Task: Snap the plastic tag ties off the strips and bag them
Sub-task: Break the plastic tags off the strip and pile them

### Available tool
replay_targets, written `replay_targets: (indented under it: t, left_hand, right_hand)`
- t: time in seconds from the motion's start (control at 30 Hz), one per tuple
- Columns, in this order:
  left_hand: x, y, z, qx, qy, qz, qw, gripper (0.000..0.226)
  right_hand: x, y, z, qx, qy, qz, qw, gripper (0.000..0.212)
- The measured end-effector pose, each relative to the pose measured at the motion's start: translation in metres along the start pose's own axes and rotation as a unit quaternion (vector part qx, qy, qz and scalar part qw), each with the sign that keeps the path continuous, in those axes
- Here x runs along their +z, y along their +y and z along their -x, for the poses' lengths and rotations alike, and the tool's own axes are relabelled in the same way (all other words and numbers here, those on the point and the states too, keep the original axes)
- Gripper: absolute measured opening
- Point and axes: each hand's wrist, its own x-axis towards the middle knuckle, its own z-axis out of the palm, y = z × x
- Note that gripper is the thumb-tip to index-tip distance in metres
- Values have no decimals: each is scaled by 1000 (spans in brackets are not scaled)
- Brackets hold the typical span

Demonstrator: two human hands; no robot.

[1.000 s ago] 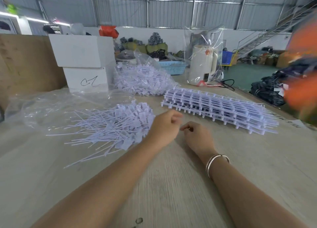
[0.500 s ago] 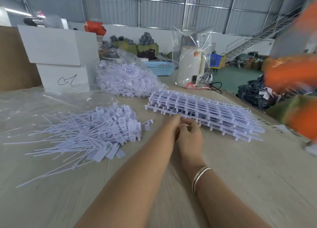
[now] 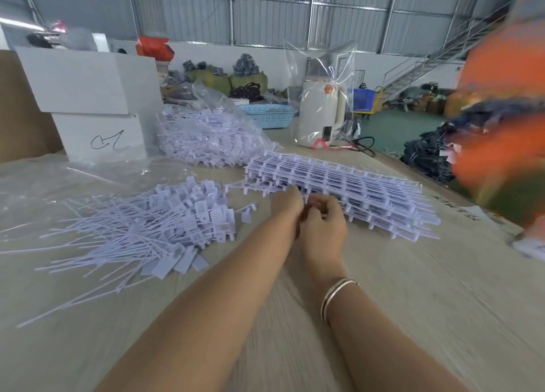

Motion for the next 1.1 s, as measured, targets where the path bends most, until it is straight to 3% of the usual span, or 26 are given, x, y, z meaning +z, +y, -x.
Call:
replay_targets:
  t: [0.07, 0.13, 0.23, 0.3, 0.37, 0.4, 0.47, 0.53, 0.6, 0.67, 0.77, 0.8, 0.9, 0.97, 1.07, 1.1]
  left_hand:
    - [-5, -2, 4, -14, -31, 19, 999, 25]
    - [-8, -6, 7, -37, -79, 45, 995, 14]
    - [-8, -16, 10, -38, -85, 45, 995, 10]
    - [-8, -18, 13, -26, -90, 53, 994, 8]
    - [-8, -19, 13, -20, -94, 52, 994, 30]
    - [-8, -19, 12, -18, -95, 43, 994, 42]
    - [-6, -20, 11, -8, -82, 38, 996, 39]
    - [-6, -20, 13, -27, -79, 47, 995, 8]
    - [-8, -22, 10, -36, -75, 48, 995, 20]
    - [-11, -23, 7, -29, -64, 67, 995, 6]
    - [-14, -23, 3, -34, -13, 114, 993, 47]
    - [-15, -23, 3, -44, 0, 135, 990, 48]
    - [-3, -23, 22, -107, -12, 228, 968, 10]
    - [10, -26, 29, -136, -44, 247, 958, 16]
    - [13, -23, 36, -146, -83, 256, 952, 20]
    - [9, -20, 38, -142, -86, 257, 952, 16]
  right_hand:
    - [-4, -5, -3, -63, -2, 59, 996, 28]
    - [-9, -7, -11, -115, -13, 206, 972, 24]
    - [-18, -10, -27, -123, -55, 438, 889, 30]
    - [-19, -15, -41, -150, -142, 561, 802, 34]
    - [-17, -23, -52, -167, -228, 636, 718, 35]
    - [-15, -26, -57, -167, -253, 657, 690, 33]
    - [-12, -29, -65, -142, -278, 683, 660, 33]
    - [-7, -31, -69, -121, -305, 692, 643, 33]
    - [-3, -34, -74, -112, -324, 701, 625, 27]
    - [-3, -39, -76, -107, -326, 705, 621, 16]
    - [-7, -39, -80, -119, -330, 687, 637, 17]
    - [-8, -37, -80, -127, -336, 684, 635, 21]
    - [-11, -30, -79, -146, -335, 681, 634, 30]
    - [-14, -26, -78, -167, -328, 684, 629, 30]
    - [-22, -24, -78, -143, -327, 657, 664, 30]
    - [-27, -22, -80, -161, -334, 656, 657, 31]
